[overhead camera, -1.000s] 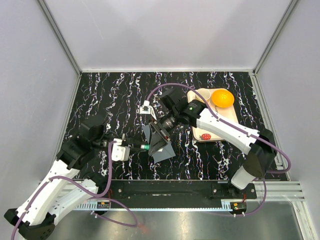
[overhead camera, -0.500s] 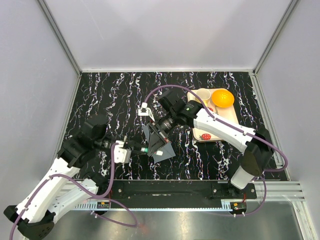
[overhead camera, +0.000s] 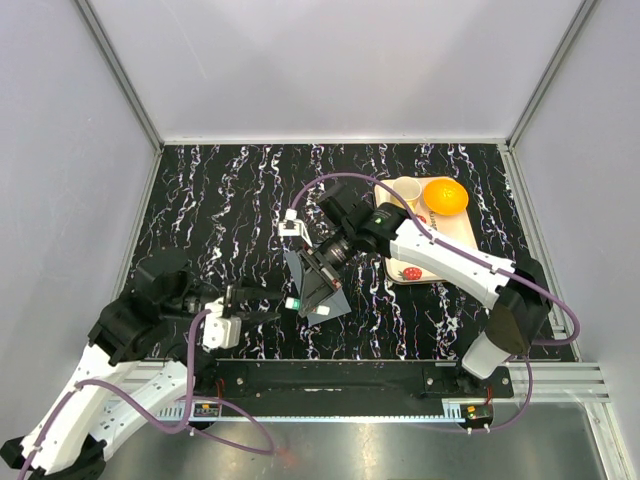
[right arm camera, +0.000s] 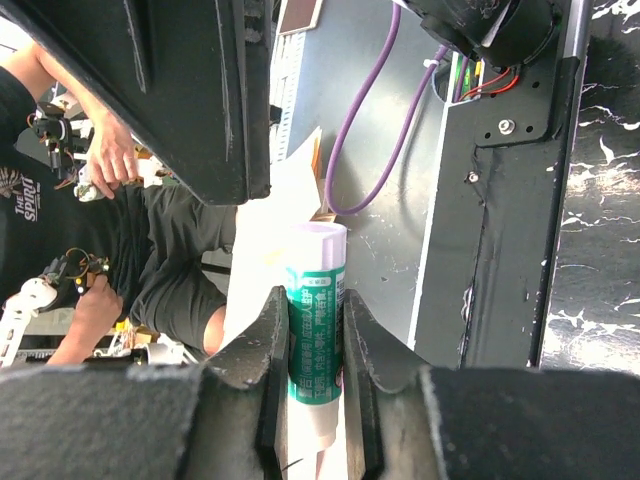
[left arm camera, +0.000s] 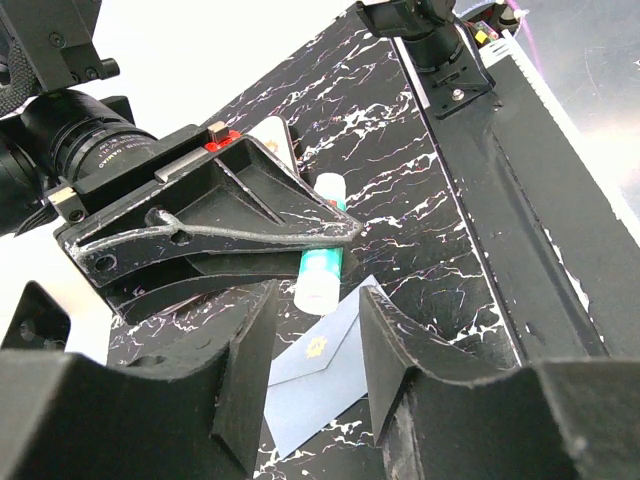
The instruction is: Place the letter into the envelope and seal it
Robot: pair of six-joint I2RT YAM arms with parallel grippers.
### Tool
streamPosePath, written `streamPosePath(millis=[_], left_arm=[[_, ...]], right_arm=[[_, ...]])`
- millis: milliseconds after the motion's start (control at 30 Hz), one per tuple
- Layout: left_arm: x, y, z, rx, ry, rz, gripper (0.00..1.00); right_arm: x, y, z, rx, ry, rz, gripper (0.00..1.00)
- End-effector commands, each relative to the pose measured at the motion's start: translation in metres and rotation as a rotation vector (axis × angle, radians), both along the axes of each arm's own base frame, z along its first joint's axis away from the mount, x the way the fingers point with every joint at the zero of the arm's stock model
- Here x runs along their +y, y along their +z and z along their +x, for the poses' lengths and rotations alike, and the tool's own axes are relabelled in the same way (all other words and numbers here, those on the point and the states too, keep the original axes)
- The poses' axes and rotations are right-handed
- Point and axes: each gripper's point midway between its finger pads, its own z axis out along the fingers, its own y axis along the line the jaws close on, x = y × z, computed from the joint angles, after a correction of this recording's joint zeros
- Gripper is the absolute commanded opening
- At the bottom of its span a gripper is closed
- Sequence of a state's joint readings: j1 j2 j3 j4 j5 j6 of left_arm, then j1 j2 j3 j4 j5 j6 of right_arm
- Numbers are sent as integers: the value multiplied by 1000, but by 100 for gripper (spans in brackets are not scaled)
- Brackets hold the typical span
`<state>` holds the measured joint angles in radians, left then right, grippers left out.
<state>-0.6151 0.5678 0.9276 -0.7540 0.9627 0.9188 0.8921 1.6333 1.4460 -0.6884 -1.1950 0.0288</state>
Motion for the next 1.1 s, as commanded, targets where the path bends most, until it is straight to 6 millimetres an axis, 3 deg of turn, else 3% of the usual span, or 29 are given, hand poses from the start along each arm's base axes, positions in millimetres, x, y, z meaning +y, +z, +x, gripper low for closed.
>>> streamPosePath(millis=[0, 267, 500, 800, 1033, 1067], left_arm=[[-4, 3, -1, -41, -37, -18, 44], [-11, 6, 5, -56, -66, -24, 52], [-14, 6, -1, -26, -110, -38, 41], [-16, 4, -6, -7, -146, -42, 44], [-18, 7, -10, 14, -163, -47, 21], [-18, 6, -11, 26, -168, -44, 14]], right_arm=[[-6, 21, -13, -12, 48, 69, 0], [-3, 29, -21, -1, 86, 93, 0], [-3, 32, -24, 28, 105, 106, 0], [-2, 36, -26, 77, 114, 109, 0], [-1, 36, -26, 79, 114, 107, 0], [0, 36, -24, 71, 106, 107, 0]])
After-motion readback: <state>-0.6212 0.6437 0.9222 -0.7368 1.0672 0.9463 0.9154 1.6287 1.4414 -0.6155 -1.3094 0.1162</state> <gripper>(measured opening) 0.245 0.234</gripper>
